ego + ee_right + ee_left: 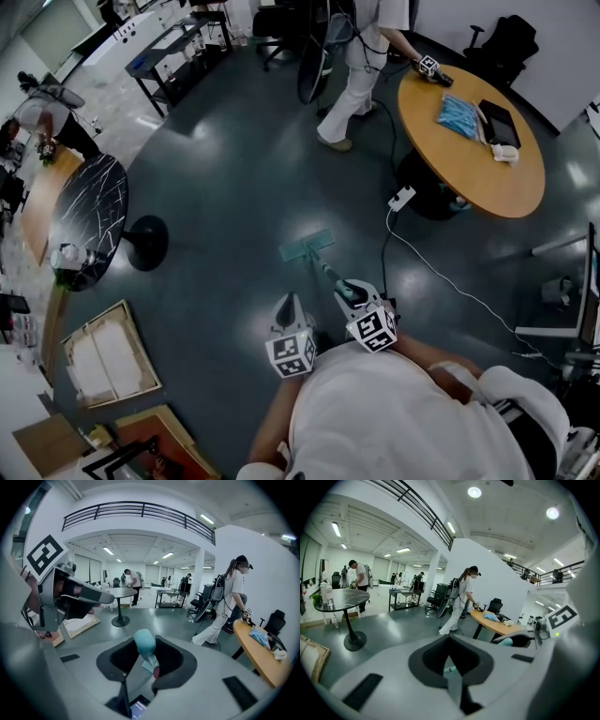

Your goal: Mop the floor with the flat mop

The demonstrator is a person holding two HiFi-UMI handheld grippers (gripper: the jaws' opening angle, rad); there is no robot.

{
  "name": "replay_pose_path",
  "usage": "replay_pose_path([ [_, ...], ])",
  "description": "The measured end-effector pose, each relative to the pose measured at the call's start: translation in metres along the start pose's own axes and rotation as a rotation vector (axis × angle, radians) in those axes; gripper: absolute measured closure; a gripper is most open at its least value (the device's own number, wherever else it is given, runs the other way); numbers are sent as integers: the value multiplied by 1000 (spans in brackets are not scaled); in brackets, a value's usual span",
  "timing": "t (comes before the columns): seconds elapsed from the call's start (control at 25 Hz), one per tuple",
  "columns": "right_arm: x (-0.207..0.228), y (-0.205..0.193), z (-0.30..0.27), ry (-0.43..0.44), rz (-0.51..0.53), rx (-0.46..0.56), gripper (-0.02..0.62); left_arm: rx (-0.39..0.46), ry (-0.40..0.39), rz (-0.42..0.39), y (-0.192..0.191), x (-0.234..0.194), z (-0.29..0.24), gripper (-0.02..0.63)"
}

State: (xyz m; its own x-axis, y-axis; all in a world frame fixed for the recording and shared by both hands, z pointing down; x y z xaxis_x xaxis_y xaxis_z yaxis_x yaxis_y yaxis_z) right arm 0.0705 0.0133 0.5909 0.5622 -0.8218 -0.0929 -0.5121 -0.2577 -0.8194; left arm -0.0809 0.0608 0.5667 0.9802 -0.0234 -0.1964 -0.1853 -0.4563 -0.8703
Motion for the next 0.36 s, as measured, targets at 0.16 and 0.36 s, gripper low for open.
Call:
replay_pose_path([
  [0.16, -1, 0, 0, 1, 0, 1, 483, -4, 4, 4, -1, -2, 0, 600],
  [0.36, 0, 1, -1, 2, -1, 6, 483, -8, 2, 5, -1, -3, -1, 600],
])
Point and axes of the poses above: the fingertips, and each gripper's own axes: z backward along the fingers, x to its right, y out of its top, the point moved 5 cm from there along z, backward along the fingers, and after that the axes turned 1 degree about -z, right-handed, at the moved point
